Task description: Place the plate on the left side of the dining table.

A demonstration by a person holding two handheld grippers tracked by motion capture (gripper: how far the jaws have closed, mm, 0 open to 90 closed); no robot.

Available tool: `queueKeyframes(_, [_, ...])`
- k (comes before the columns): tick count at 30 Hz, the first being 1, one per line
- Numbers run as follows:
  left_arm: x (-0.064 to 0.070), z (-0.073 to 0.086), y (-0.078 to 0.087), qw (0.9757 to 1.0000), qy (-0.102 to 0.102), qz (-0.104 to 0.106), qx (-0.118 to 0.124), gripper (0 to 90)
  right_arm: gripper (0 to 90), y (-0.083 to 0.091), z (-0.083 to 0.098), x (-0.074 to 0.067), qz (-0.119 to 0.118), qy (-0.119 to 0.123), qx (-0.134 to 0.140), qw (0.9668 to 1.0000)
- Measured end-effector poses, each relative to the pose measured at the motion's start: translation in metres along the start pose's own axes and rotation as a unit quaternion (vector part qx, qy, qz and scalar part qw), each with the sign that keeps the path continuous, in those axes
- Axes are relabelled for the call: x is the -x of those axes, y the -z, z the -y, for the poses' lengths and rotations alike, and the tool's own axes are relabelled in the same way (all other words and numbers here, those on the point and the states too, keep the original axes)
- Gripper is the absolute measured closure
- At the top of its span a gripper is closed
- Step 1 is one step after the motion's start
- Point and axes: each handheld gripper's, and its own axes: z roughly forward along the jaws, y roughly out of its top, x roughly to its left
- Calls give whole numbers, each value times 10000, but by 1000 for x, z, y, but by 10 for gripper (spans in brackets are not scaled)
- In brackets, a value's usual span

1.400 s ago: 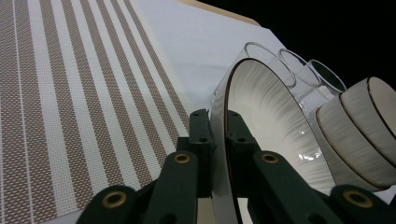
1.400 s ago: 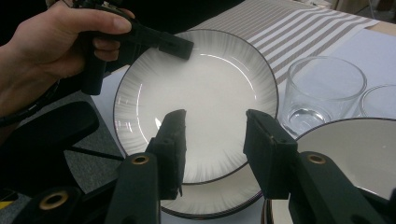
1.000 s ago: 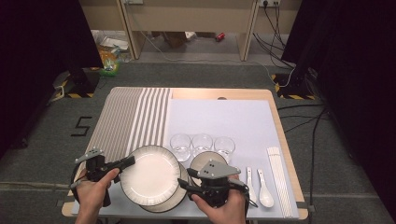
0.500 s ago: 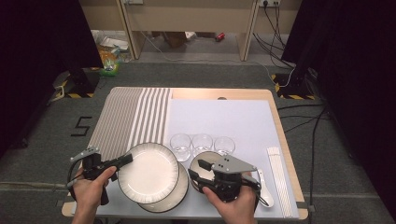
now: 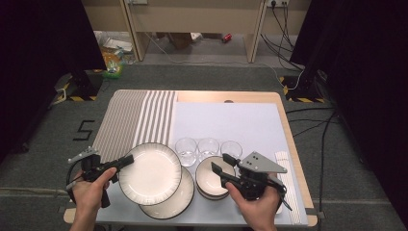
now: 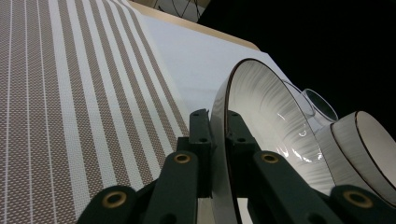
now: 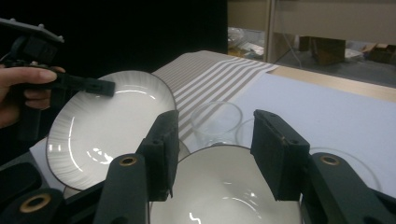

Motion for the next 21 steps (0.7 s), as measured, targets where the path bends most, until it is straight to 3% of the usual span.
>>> queueKeyframes(11, [-3,-5,-2,10000,33,-12,39,838,516,11,0,23,366,-172,151,9991])
queueKeyframes(21, [-6,-7,-4,9999,97,10,77,837,509,14,2,34,535,-274,196,9980])
